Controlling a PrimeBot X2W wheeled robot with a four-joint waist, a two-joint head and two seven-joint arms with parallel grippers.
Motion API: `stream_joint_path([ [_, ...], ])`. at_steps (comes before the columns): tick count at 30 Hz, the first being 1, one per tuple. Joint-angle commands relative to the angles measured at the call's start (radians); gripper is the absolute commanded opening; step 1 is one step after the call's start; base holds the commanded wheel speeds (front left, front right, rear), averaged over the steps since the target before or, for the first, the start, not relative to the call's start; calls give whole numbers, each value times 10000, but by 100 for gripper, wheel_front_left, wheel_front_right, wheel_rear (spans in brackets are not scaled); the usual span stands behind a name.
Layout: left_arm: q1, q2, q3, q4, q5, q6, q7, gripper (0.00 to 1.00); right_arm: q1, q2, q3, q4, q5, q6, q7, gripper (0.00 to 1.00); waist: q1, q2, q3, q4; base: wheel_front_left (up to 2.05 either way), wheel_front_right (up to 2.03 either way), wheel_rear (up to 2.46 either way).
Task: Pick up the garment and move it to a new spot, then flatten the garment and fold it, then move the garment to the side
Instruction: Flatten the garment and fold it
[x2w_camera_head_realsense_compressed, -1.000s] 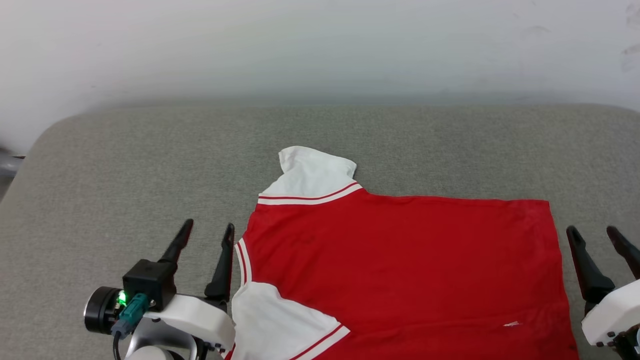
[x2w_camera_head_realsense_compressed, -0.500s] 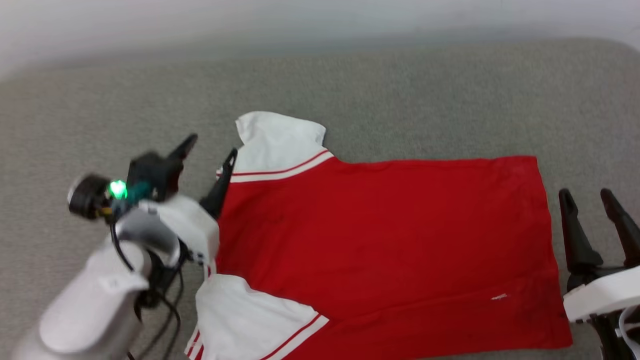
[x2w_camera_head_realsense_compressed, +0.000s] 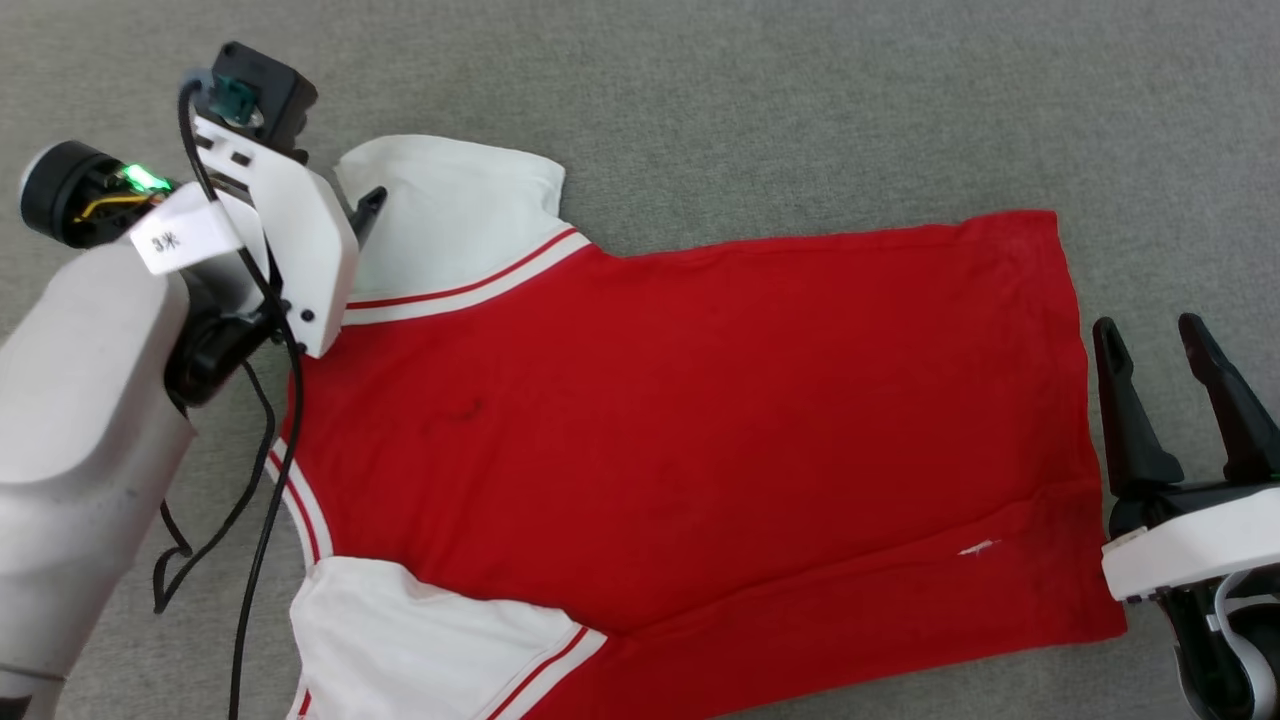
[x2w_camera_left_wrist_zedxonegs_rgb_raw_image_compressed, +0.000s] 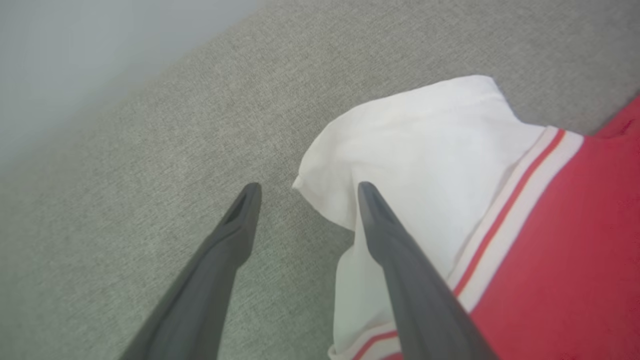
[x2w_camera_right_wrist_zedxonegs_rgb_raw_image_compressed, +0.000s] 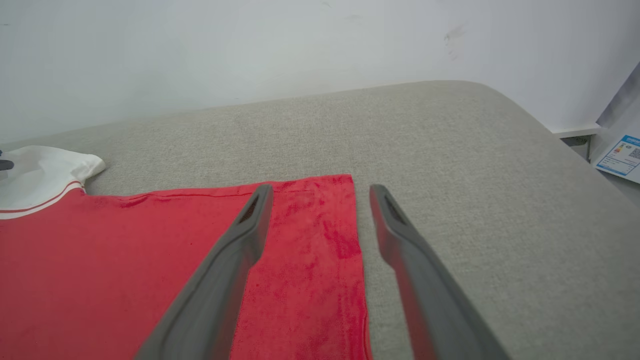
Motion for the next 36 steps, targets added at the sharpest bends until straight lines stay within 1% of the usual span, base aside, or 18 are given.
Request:
stream_joint_path([
  [1,-233,23,6,180,-87,-74,101,100,-203,49,16,17,-20,-8,-73,100,-3,0,213,-181,0,0,0],
  [9,-830,107,-351,1159,55,-211,575,100,-385,132,166,188,-65,-10,-247,100,-3,0,571,-291,0,0,0],
  [14,-1080,106,-532,1600,222,-248,523,100,-423,145,272,271,-78,-10,-306,100,-3,0,765,-288,0,0,0],
  [15,-1123,109,-592,1740,208,-261,625,93,-432,141,288,280,-76,-8,-324,100,-3,0,802,-288,0,0,0],
  [16,-1139,108,-636,1858,167,-280,701,42,-449,138,304,297,-76,-10,-335,100,-3,0,831,-287,0,0,0],
  [17,-1157,88,-677,1966,100,-282,773,0,-475,126,310,312,-78,-10,-345,100,-3,0,857,-285,0,0,0],
  [21,-1193,43,-855,2201,-72,-349,973,0,-593,89,359,358,-111,-10,-347,100,-3,0,907,-278,0,0,0],
  [26,-1357,-138,-800,2246,-58,-366,196,0,-566,-5,421,456,-158,-10,-274,100,-3,0,680,-229,0,0,0],
  [30,-1513,-276,-961,2197,36,-390,-263,0,-535,-199,387,486,-135,-10,-64,100,-3,0,321,-128,0,0,0],
  [32,-1563,-300,-1046,2054,14,-386,-391,0,-545,-392,350,473,-184,-10,158,100,-3,0,134,-57,0,0,0],
  [36,-1589,-251,-1350,1617,91,-406,-478,0,-704,-998,395,438,-216,-10,1103,100,-3,0,-172,154,0,0,0],
])
